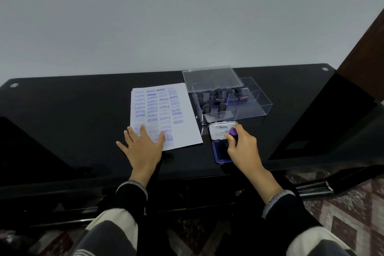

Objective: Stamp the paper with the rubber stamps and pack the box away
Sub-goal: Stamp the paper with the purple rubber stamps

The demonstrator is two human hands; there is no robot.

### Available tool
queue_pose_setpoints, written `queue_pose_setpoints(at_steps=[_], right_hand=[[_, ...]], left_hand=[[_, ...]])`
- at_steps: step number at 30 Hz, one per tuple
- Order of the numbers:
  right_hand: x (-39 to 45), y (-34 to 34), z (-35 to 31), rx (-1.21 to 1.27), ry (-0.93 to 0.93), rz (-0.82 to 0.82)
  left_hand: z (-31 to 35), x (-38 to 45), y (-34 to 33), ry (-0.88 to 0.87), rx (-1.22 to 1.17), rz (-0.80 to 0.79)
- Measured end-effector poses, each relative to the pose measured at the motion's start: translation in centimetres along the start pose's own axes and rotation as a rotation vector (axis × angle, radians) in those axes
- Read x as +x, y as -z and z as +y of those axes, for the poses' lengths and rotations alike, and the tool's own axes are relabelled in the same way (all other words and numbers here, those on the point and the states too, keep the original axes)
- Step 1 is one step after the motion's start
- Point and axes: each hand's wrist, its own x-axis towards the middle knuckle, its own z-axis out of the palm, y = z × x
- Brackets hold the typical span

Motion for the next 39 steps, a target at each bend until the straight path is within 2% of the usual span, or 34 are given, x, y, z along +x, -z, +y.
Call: queue_pose_setpoints(at_steps=[8, 10, 13, 16, 18, 20, 23, 27, 39], right_hand=[[1.5, 1.2, -0.5, -0.015, -0.066, -0.153], [1.7, 1.4, -1.6, 0.093, -0.095, -0.140], [2.3, 0.5, -4.1, 0.391, -0.141, -0.153], [3.7, -1.8, -6.1, 0.522, -0.105, -0.229], [4.8, -3.5, -7.1, 0.479, -0.041, -0.260], [5.7, -5.0, -7.7, 0.426, 0.004, -0.287], [6.7, -6.7, -8.1, 0.300, 0.090, -0.331], [7.3, -8.1, -8.2, 0.228, 0.144, -0.329], [7.6, -9.6, -7.3, 0.145, 0.155, -0.366]], left_hand=[[0.1, -0.1, 0.2, -0.005, -0.009, 0.011], [0.1, -0.2, 0.3, -0.008, -0.019, 0.006], [0.2, -0.1, 0.4, -0.027, -0.002, 0.033], [0.2, -0.1, 0.3, -0.169, -0.021, 0.121], [0.2, -0.2, 0.2, -0.325, -0.111, 0.141], [0.3, -0.5, 0.3, -0.421, -0.226, 0.086], [0.2, -0.5, 0.7, -0.399, -0.320, -0.030], [0.0, 0.0, 0.5, -0.451, -0.256, -0.006], [-0.1, 0.5, -0.1, -0.452, -0.223, 0.002]])
